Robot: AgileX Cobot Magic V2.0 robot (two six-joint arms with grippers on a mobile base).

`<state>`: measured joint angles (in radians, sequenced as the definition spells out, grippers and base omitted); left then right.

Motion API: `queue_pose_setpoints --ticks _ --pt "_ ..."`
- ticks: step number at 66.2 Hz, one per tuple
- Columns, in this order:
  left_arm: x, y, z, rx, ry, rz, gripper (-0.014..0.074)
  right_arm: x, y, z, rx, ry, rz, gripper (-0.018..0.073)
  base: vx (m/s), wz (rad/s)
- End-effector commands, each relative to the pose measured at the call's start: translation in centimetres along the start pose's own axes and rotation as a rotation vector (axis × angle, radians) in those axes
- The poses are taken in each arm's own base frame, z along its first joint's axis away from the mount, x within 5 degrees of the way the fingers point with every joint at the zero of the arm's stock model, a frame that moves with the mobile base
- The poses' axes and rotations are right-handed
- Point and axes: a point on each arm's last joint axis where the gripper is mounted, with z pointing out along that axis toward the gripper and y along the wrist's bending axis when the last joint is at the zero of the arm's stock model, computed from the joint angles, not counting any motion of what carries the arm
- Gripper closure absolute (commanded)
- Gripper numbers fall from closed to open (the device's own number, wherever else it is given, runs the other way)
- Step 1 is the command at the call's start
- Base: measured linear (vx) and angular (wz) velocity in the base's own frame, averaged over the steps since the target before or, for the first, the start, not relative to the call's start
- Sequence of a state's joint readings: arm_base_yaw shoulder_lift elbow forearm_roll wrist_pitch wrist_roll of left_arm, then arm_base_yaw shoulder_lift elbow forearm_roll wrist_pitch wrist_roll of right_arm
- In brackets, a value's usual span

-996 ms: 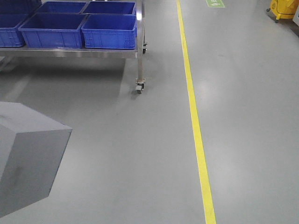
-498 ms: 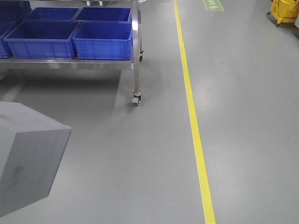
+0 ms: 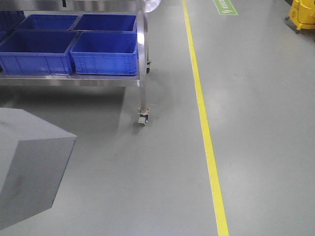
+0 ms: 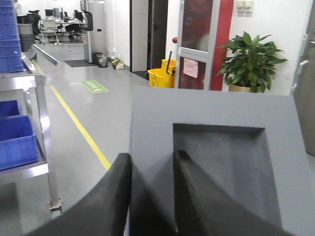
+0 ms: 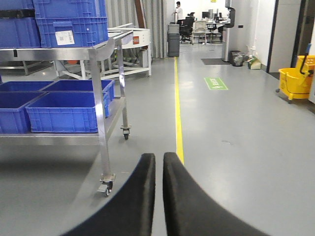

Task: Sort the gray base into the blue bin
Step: 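Drive the base along the aisle past the shelves of blue bins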

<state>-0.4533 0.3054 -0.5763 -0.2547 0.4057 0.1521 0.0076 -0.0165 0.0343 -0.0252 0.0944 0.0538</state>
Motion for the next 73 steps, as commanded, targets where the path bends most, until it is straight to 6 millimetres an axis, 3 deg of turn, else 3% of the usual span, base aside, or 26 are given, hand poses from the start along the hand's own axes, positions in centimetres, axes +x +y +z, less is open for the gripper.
queue_pose_setpoints --ticks 1,21,73 --pt "-1.84 -0.01 -0.25 -0.005 -0.126 -0.02 0.0602 -0.89 0.02 -0.12 0.0 -0.091 -0.013 0.0564 0.32 0.18" --pt "-1.84 -0.01 -0.25 -0.005 -0.126 -0.02 0.0602 -0.89 0.02 -0.12 0.0 -0.091 -0.013 0.0564 0.3 0.38" --pt "-1.84 -0.01 -0.25 -0.005 -0.126 -0.02 0.0602 -0.89 0.02 -0.12 0.0 -0.091 -0.013 0.0564 0.25 0.65"
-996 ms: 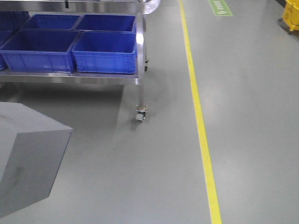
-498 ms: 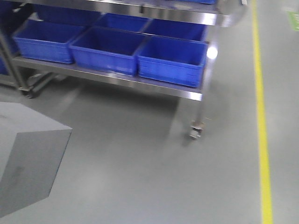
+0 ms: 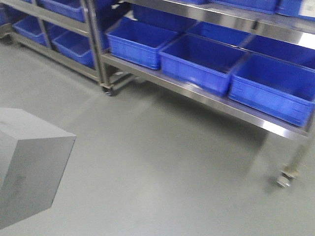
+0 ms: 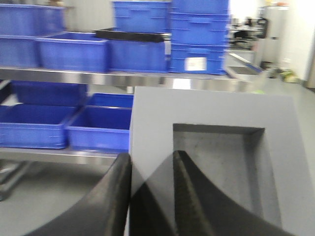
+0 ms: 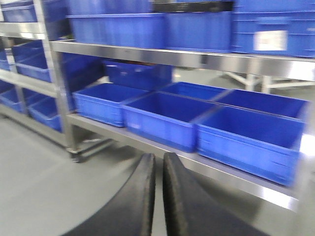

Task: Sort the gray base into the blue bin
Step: 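Drive the base along the aisle past the shelves of blue bins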

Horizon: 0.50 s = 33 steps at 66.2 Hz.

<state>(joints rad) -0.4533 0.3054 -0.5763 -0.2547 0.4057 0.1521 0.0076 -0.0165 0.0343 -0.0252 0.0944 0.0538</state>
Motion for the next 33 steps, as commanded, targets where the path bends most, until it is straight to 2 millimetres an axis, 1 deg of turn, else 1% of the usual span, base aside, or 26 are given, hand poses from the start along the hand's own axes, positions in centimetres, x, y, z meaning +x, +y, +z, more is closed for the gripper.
queue_pose_setpoints --ticks 1,33 --pt "-1.84 -0.01 -0.25 -0.005 -0.126 -0.02 0.0602 -0.89 0.02 -0.12 0.0 -0.091 -0.013 0.0564 0.25 0.63" --pt "-1.84 -0.01 -0.25 -0.005 -0.126 -0.02 0.0602 -0.89 0.02 -0.12 0.0 -0.091 -0.013 0.0564 0.25 0.6"
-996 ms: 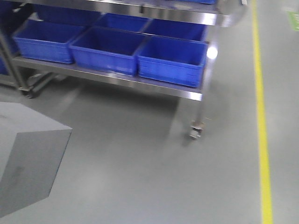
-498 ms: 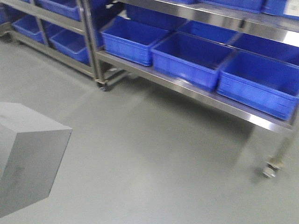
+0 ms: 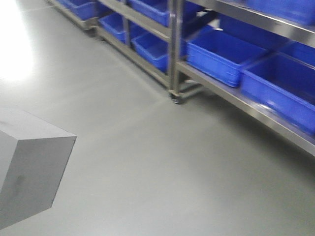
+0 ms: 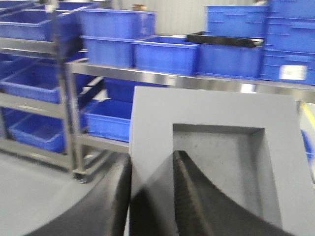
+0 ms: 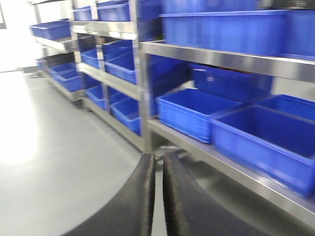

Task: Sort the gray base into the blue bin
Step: 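Drive the base along the aisle past the shelves of blue bins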

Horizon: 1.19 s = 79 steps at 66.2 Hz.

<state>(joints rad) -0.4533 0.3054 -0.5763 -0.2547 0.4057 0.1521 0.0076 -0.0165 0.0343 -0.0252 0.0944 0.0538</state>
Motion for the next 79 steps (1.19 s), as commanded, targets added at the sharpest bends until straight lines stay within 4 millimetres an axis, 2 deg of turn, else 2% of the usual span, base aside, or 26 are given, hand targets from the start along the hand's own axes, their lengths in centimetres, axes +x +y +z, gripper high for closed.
queue_pose_setpoints --ticks 1,48,79 --pt "-1.84 -0.01 -0.25 -0.005 -0.126 -0.02 0.0602 -0.89 0.02 -0.12 0.0 -0.091 -0.013 0.0564 0.24 0.62" --pt "-1.84 -0.01 -0.25 -0.005 -0.126 -0.02 0.0602 -0.89 0.02 -0.12 0.0 -0.091 -0.013 0.0564 0.21 0.64" --pt "-1.84 -0.01 -0.25 -0.005 -0.126 -0.02 0.0602 -0.89 0.02 -0.12 0.0 -0.091 -0.013 0.0564 0.21 0.25"
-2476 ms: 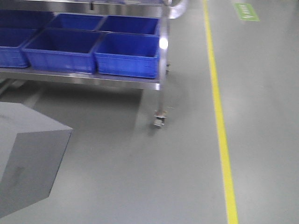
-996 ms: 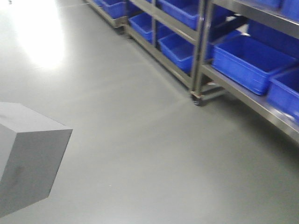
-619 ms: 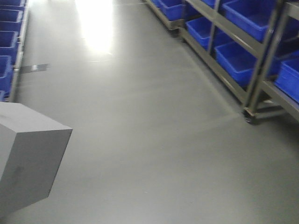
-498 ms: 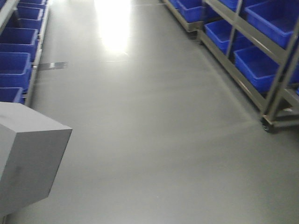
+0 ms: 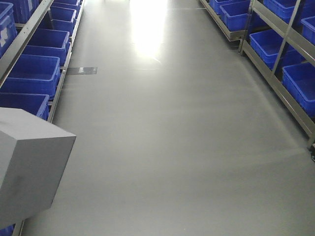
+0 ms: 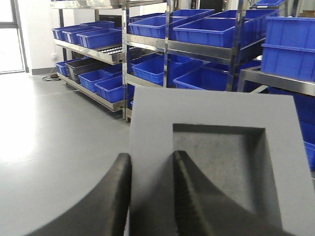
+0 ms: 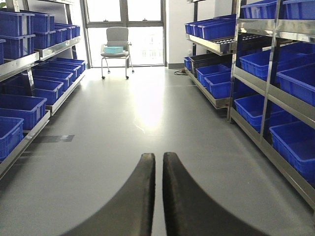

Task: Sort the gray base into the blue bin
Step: 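Drive the base along the aisle past the shelves of blue bins, then drive down the aisle toward the window, block still held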

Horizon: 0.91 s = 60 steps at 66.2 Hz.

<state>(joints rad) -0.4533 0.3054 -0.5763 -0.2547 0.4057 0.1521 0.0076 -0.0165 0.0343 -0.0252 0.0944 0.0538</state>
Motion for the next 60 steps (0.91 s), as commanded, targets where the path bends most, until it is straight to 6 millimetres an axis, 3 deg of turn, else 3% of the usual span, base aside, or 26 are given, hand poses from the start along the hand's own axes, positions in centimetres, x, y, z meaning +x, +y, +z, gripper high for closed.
queue_pose_setpoints --ticks 1,60 --pt "-1.84 -0.01 -0.25 -0.005 -0.126 -0.02 0.0602 -0.89 0.02 -0.12 0.0 -0.091 -0.013 0.0564 0.27 0.1" --pt "-1.84 -0.01 -0.25 -0.005 -0.126 -0.02 0.0602 -0.89 0.02 -0.12 0.0 -0.091 -0.013 0.0564 0.35 0.02"
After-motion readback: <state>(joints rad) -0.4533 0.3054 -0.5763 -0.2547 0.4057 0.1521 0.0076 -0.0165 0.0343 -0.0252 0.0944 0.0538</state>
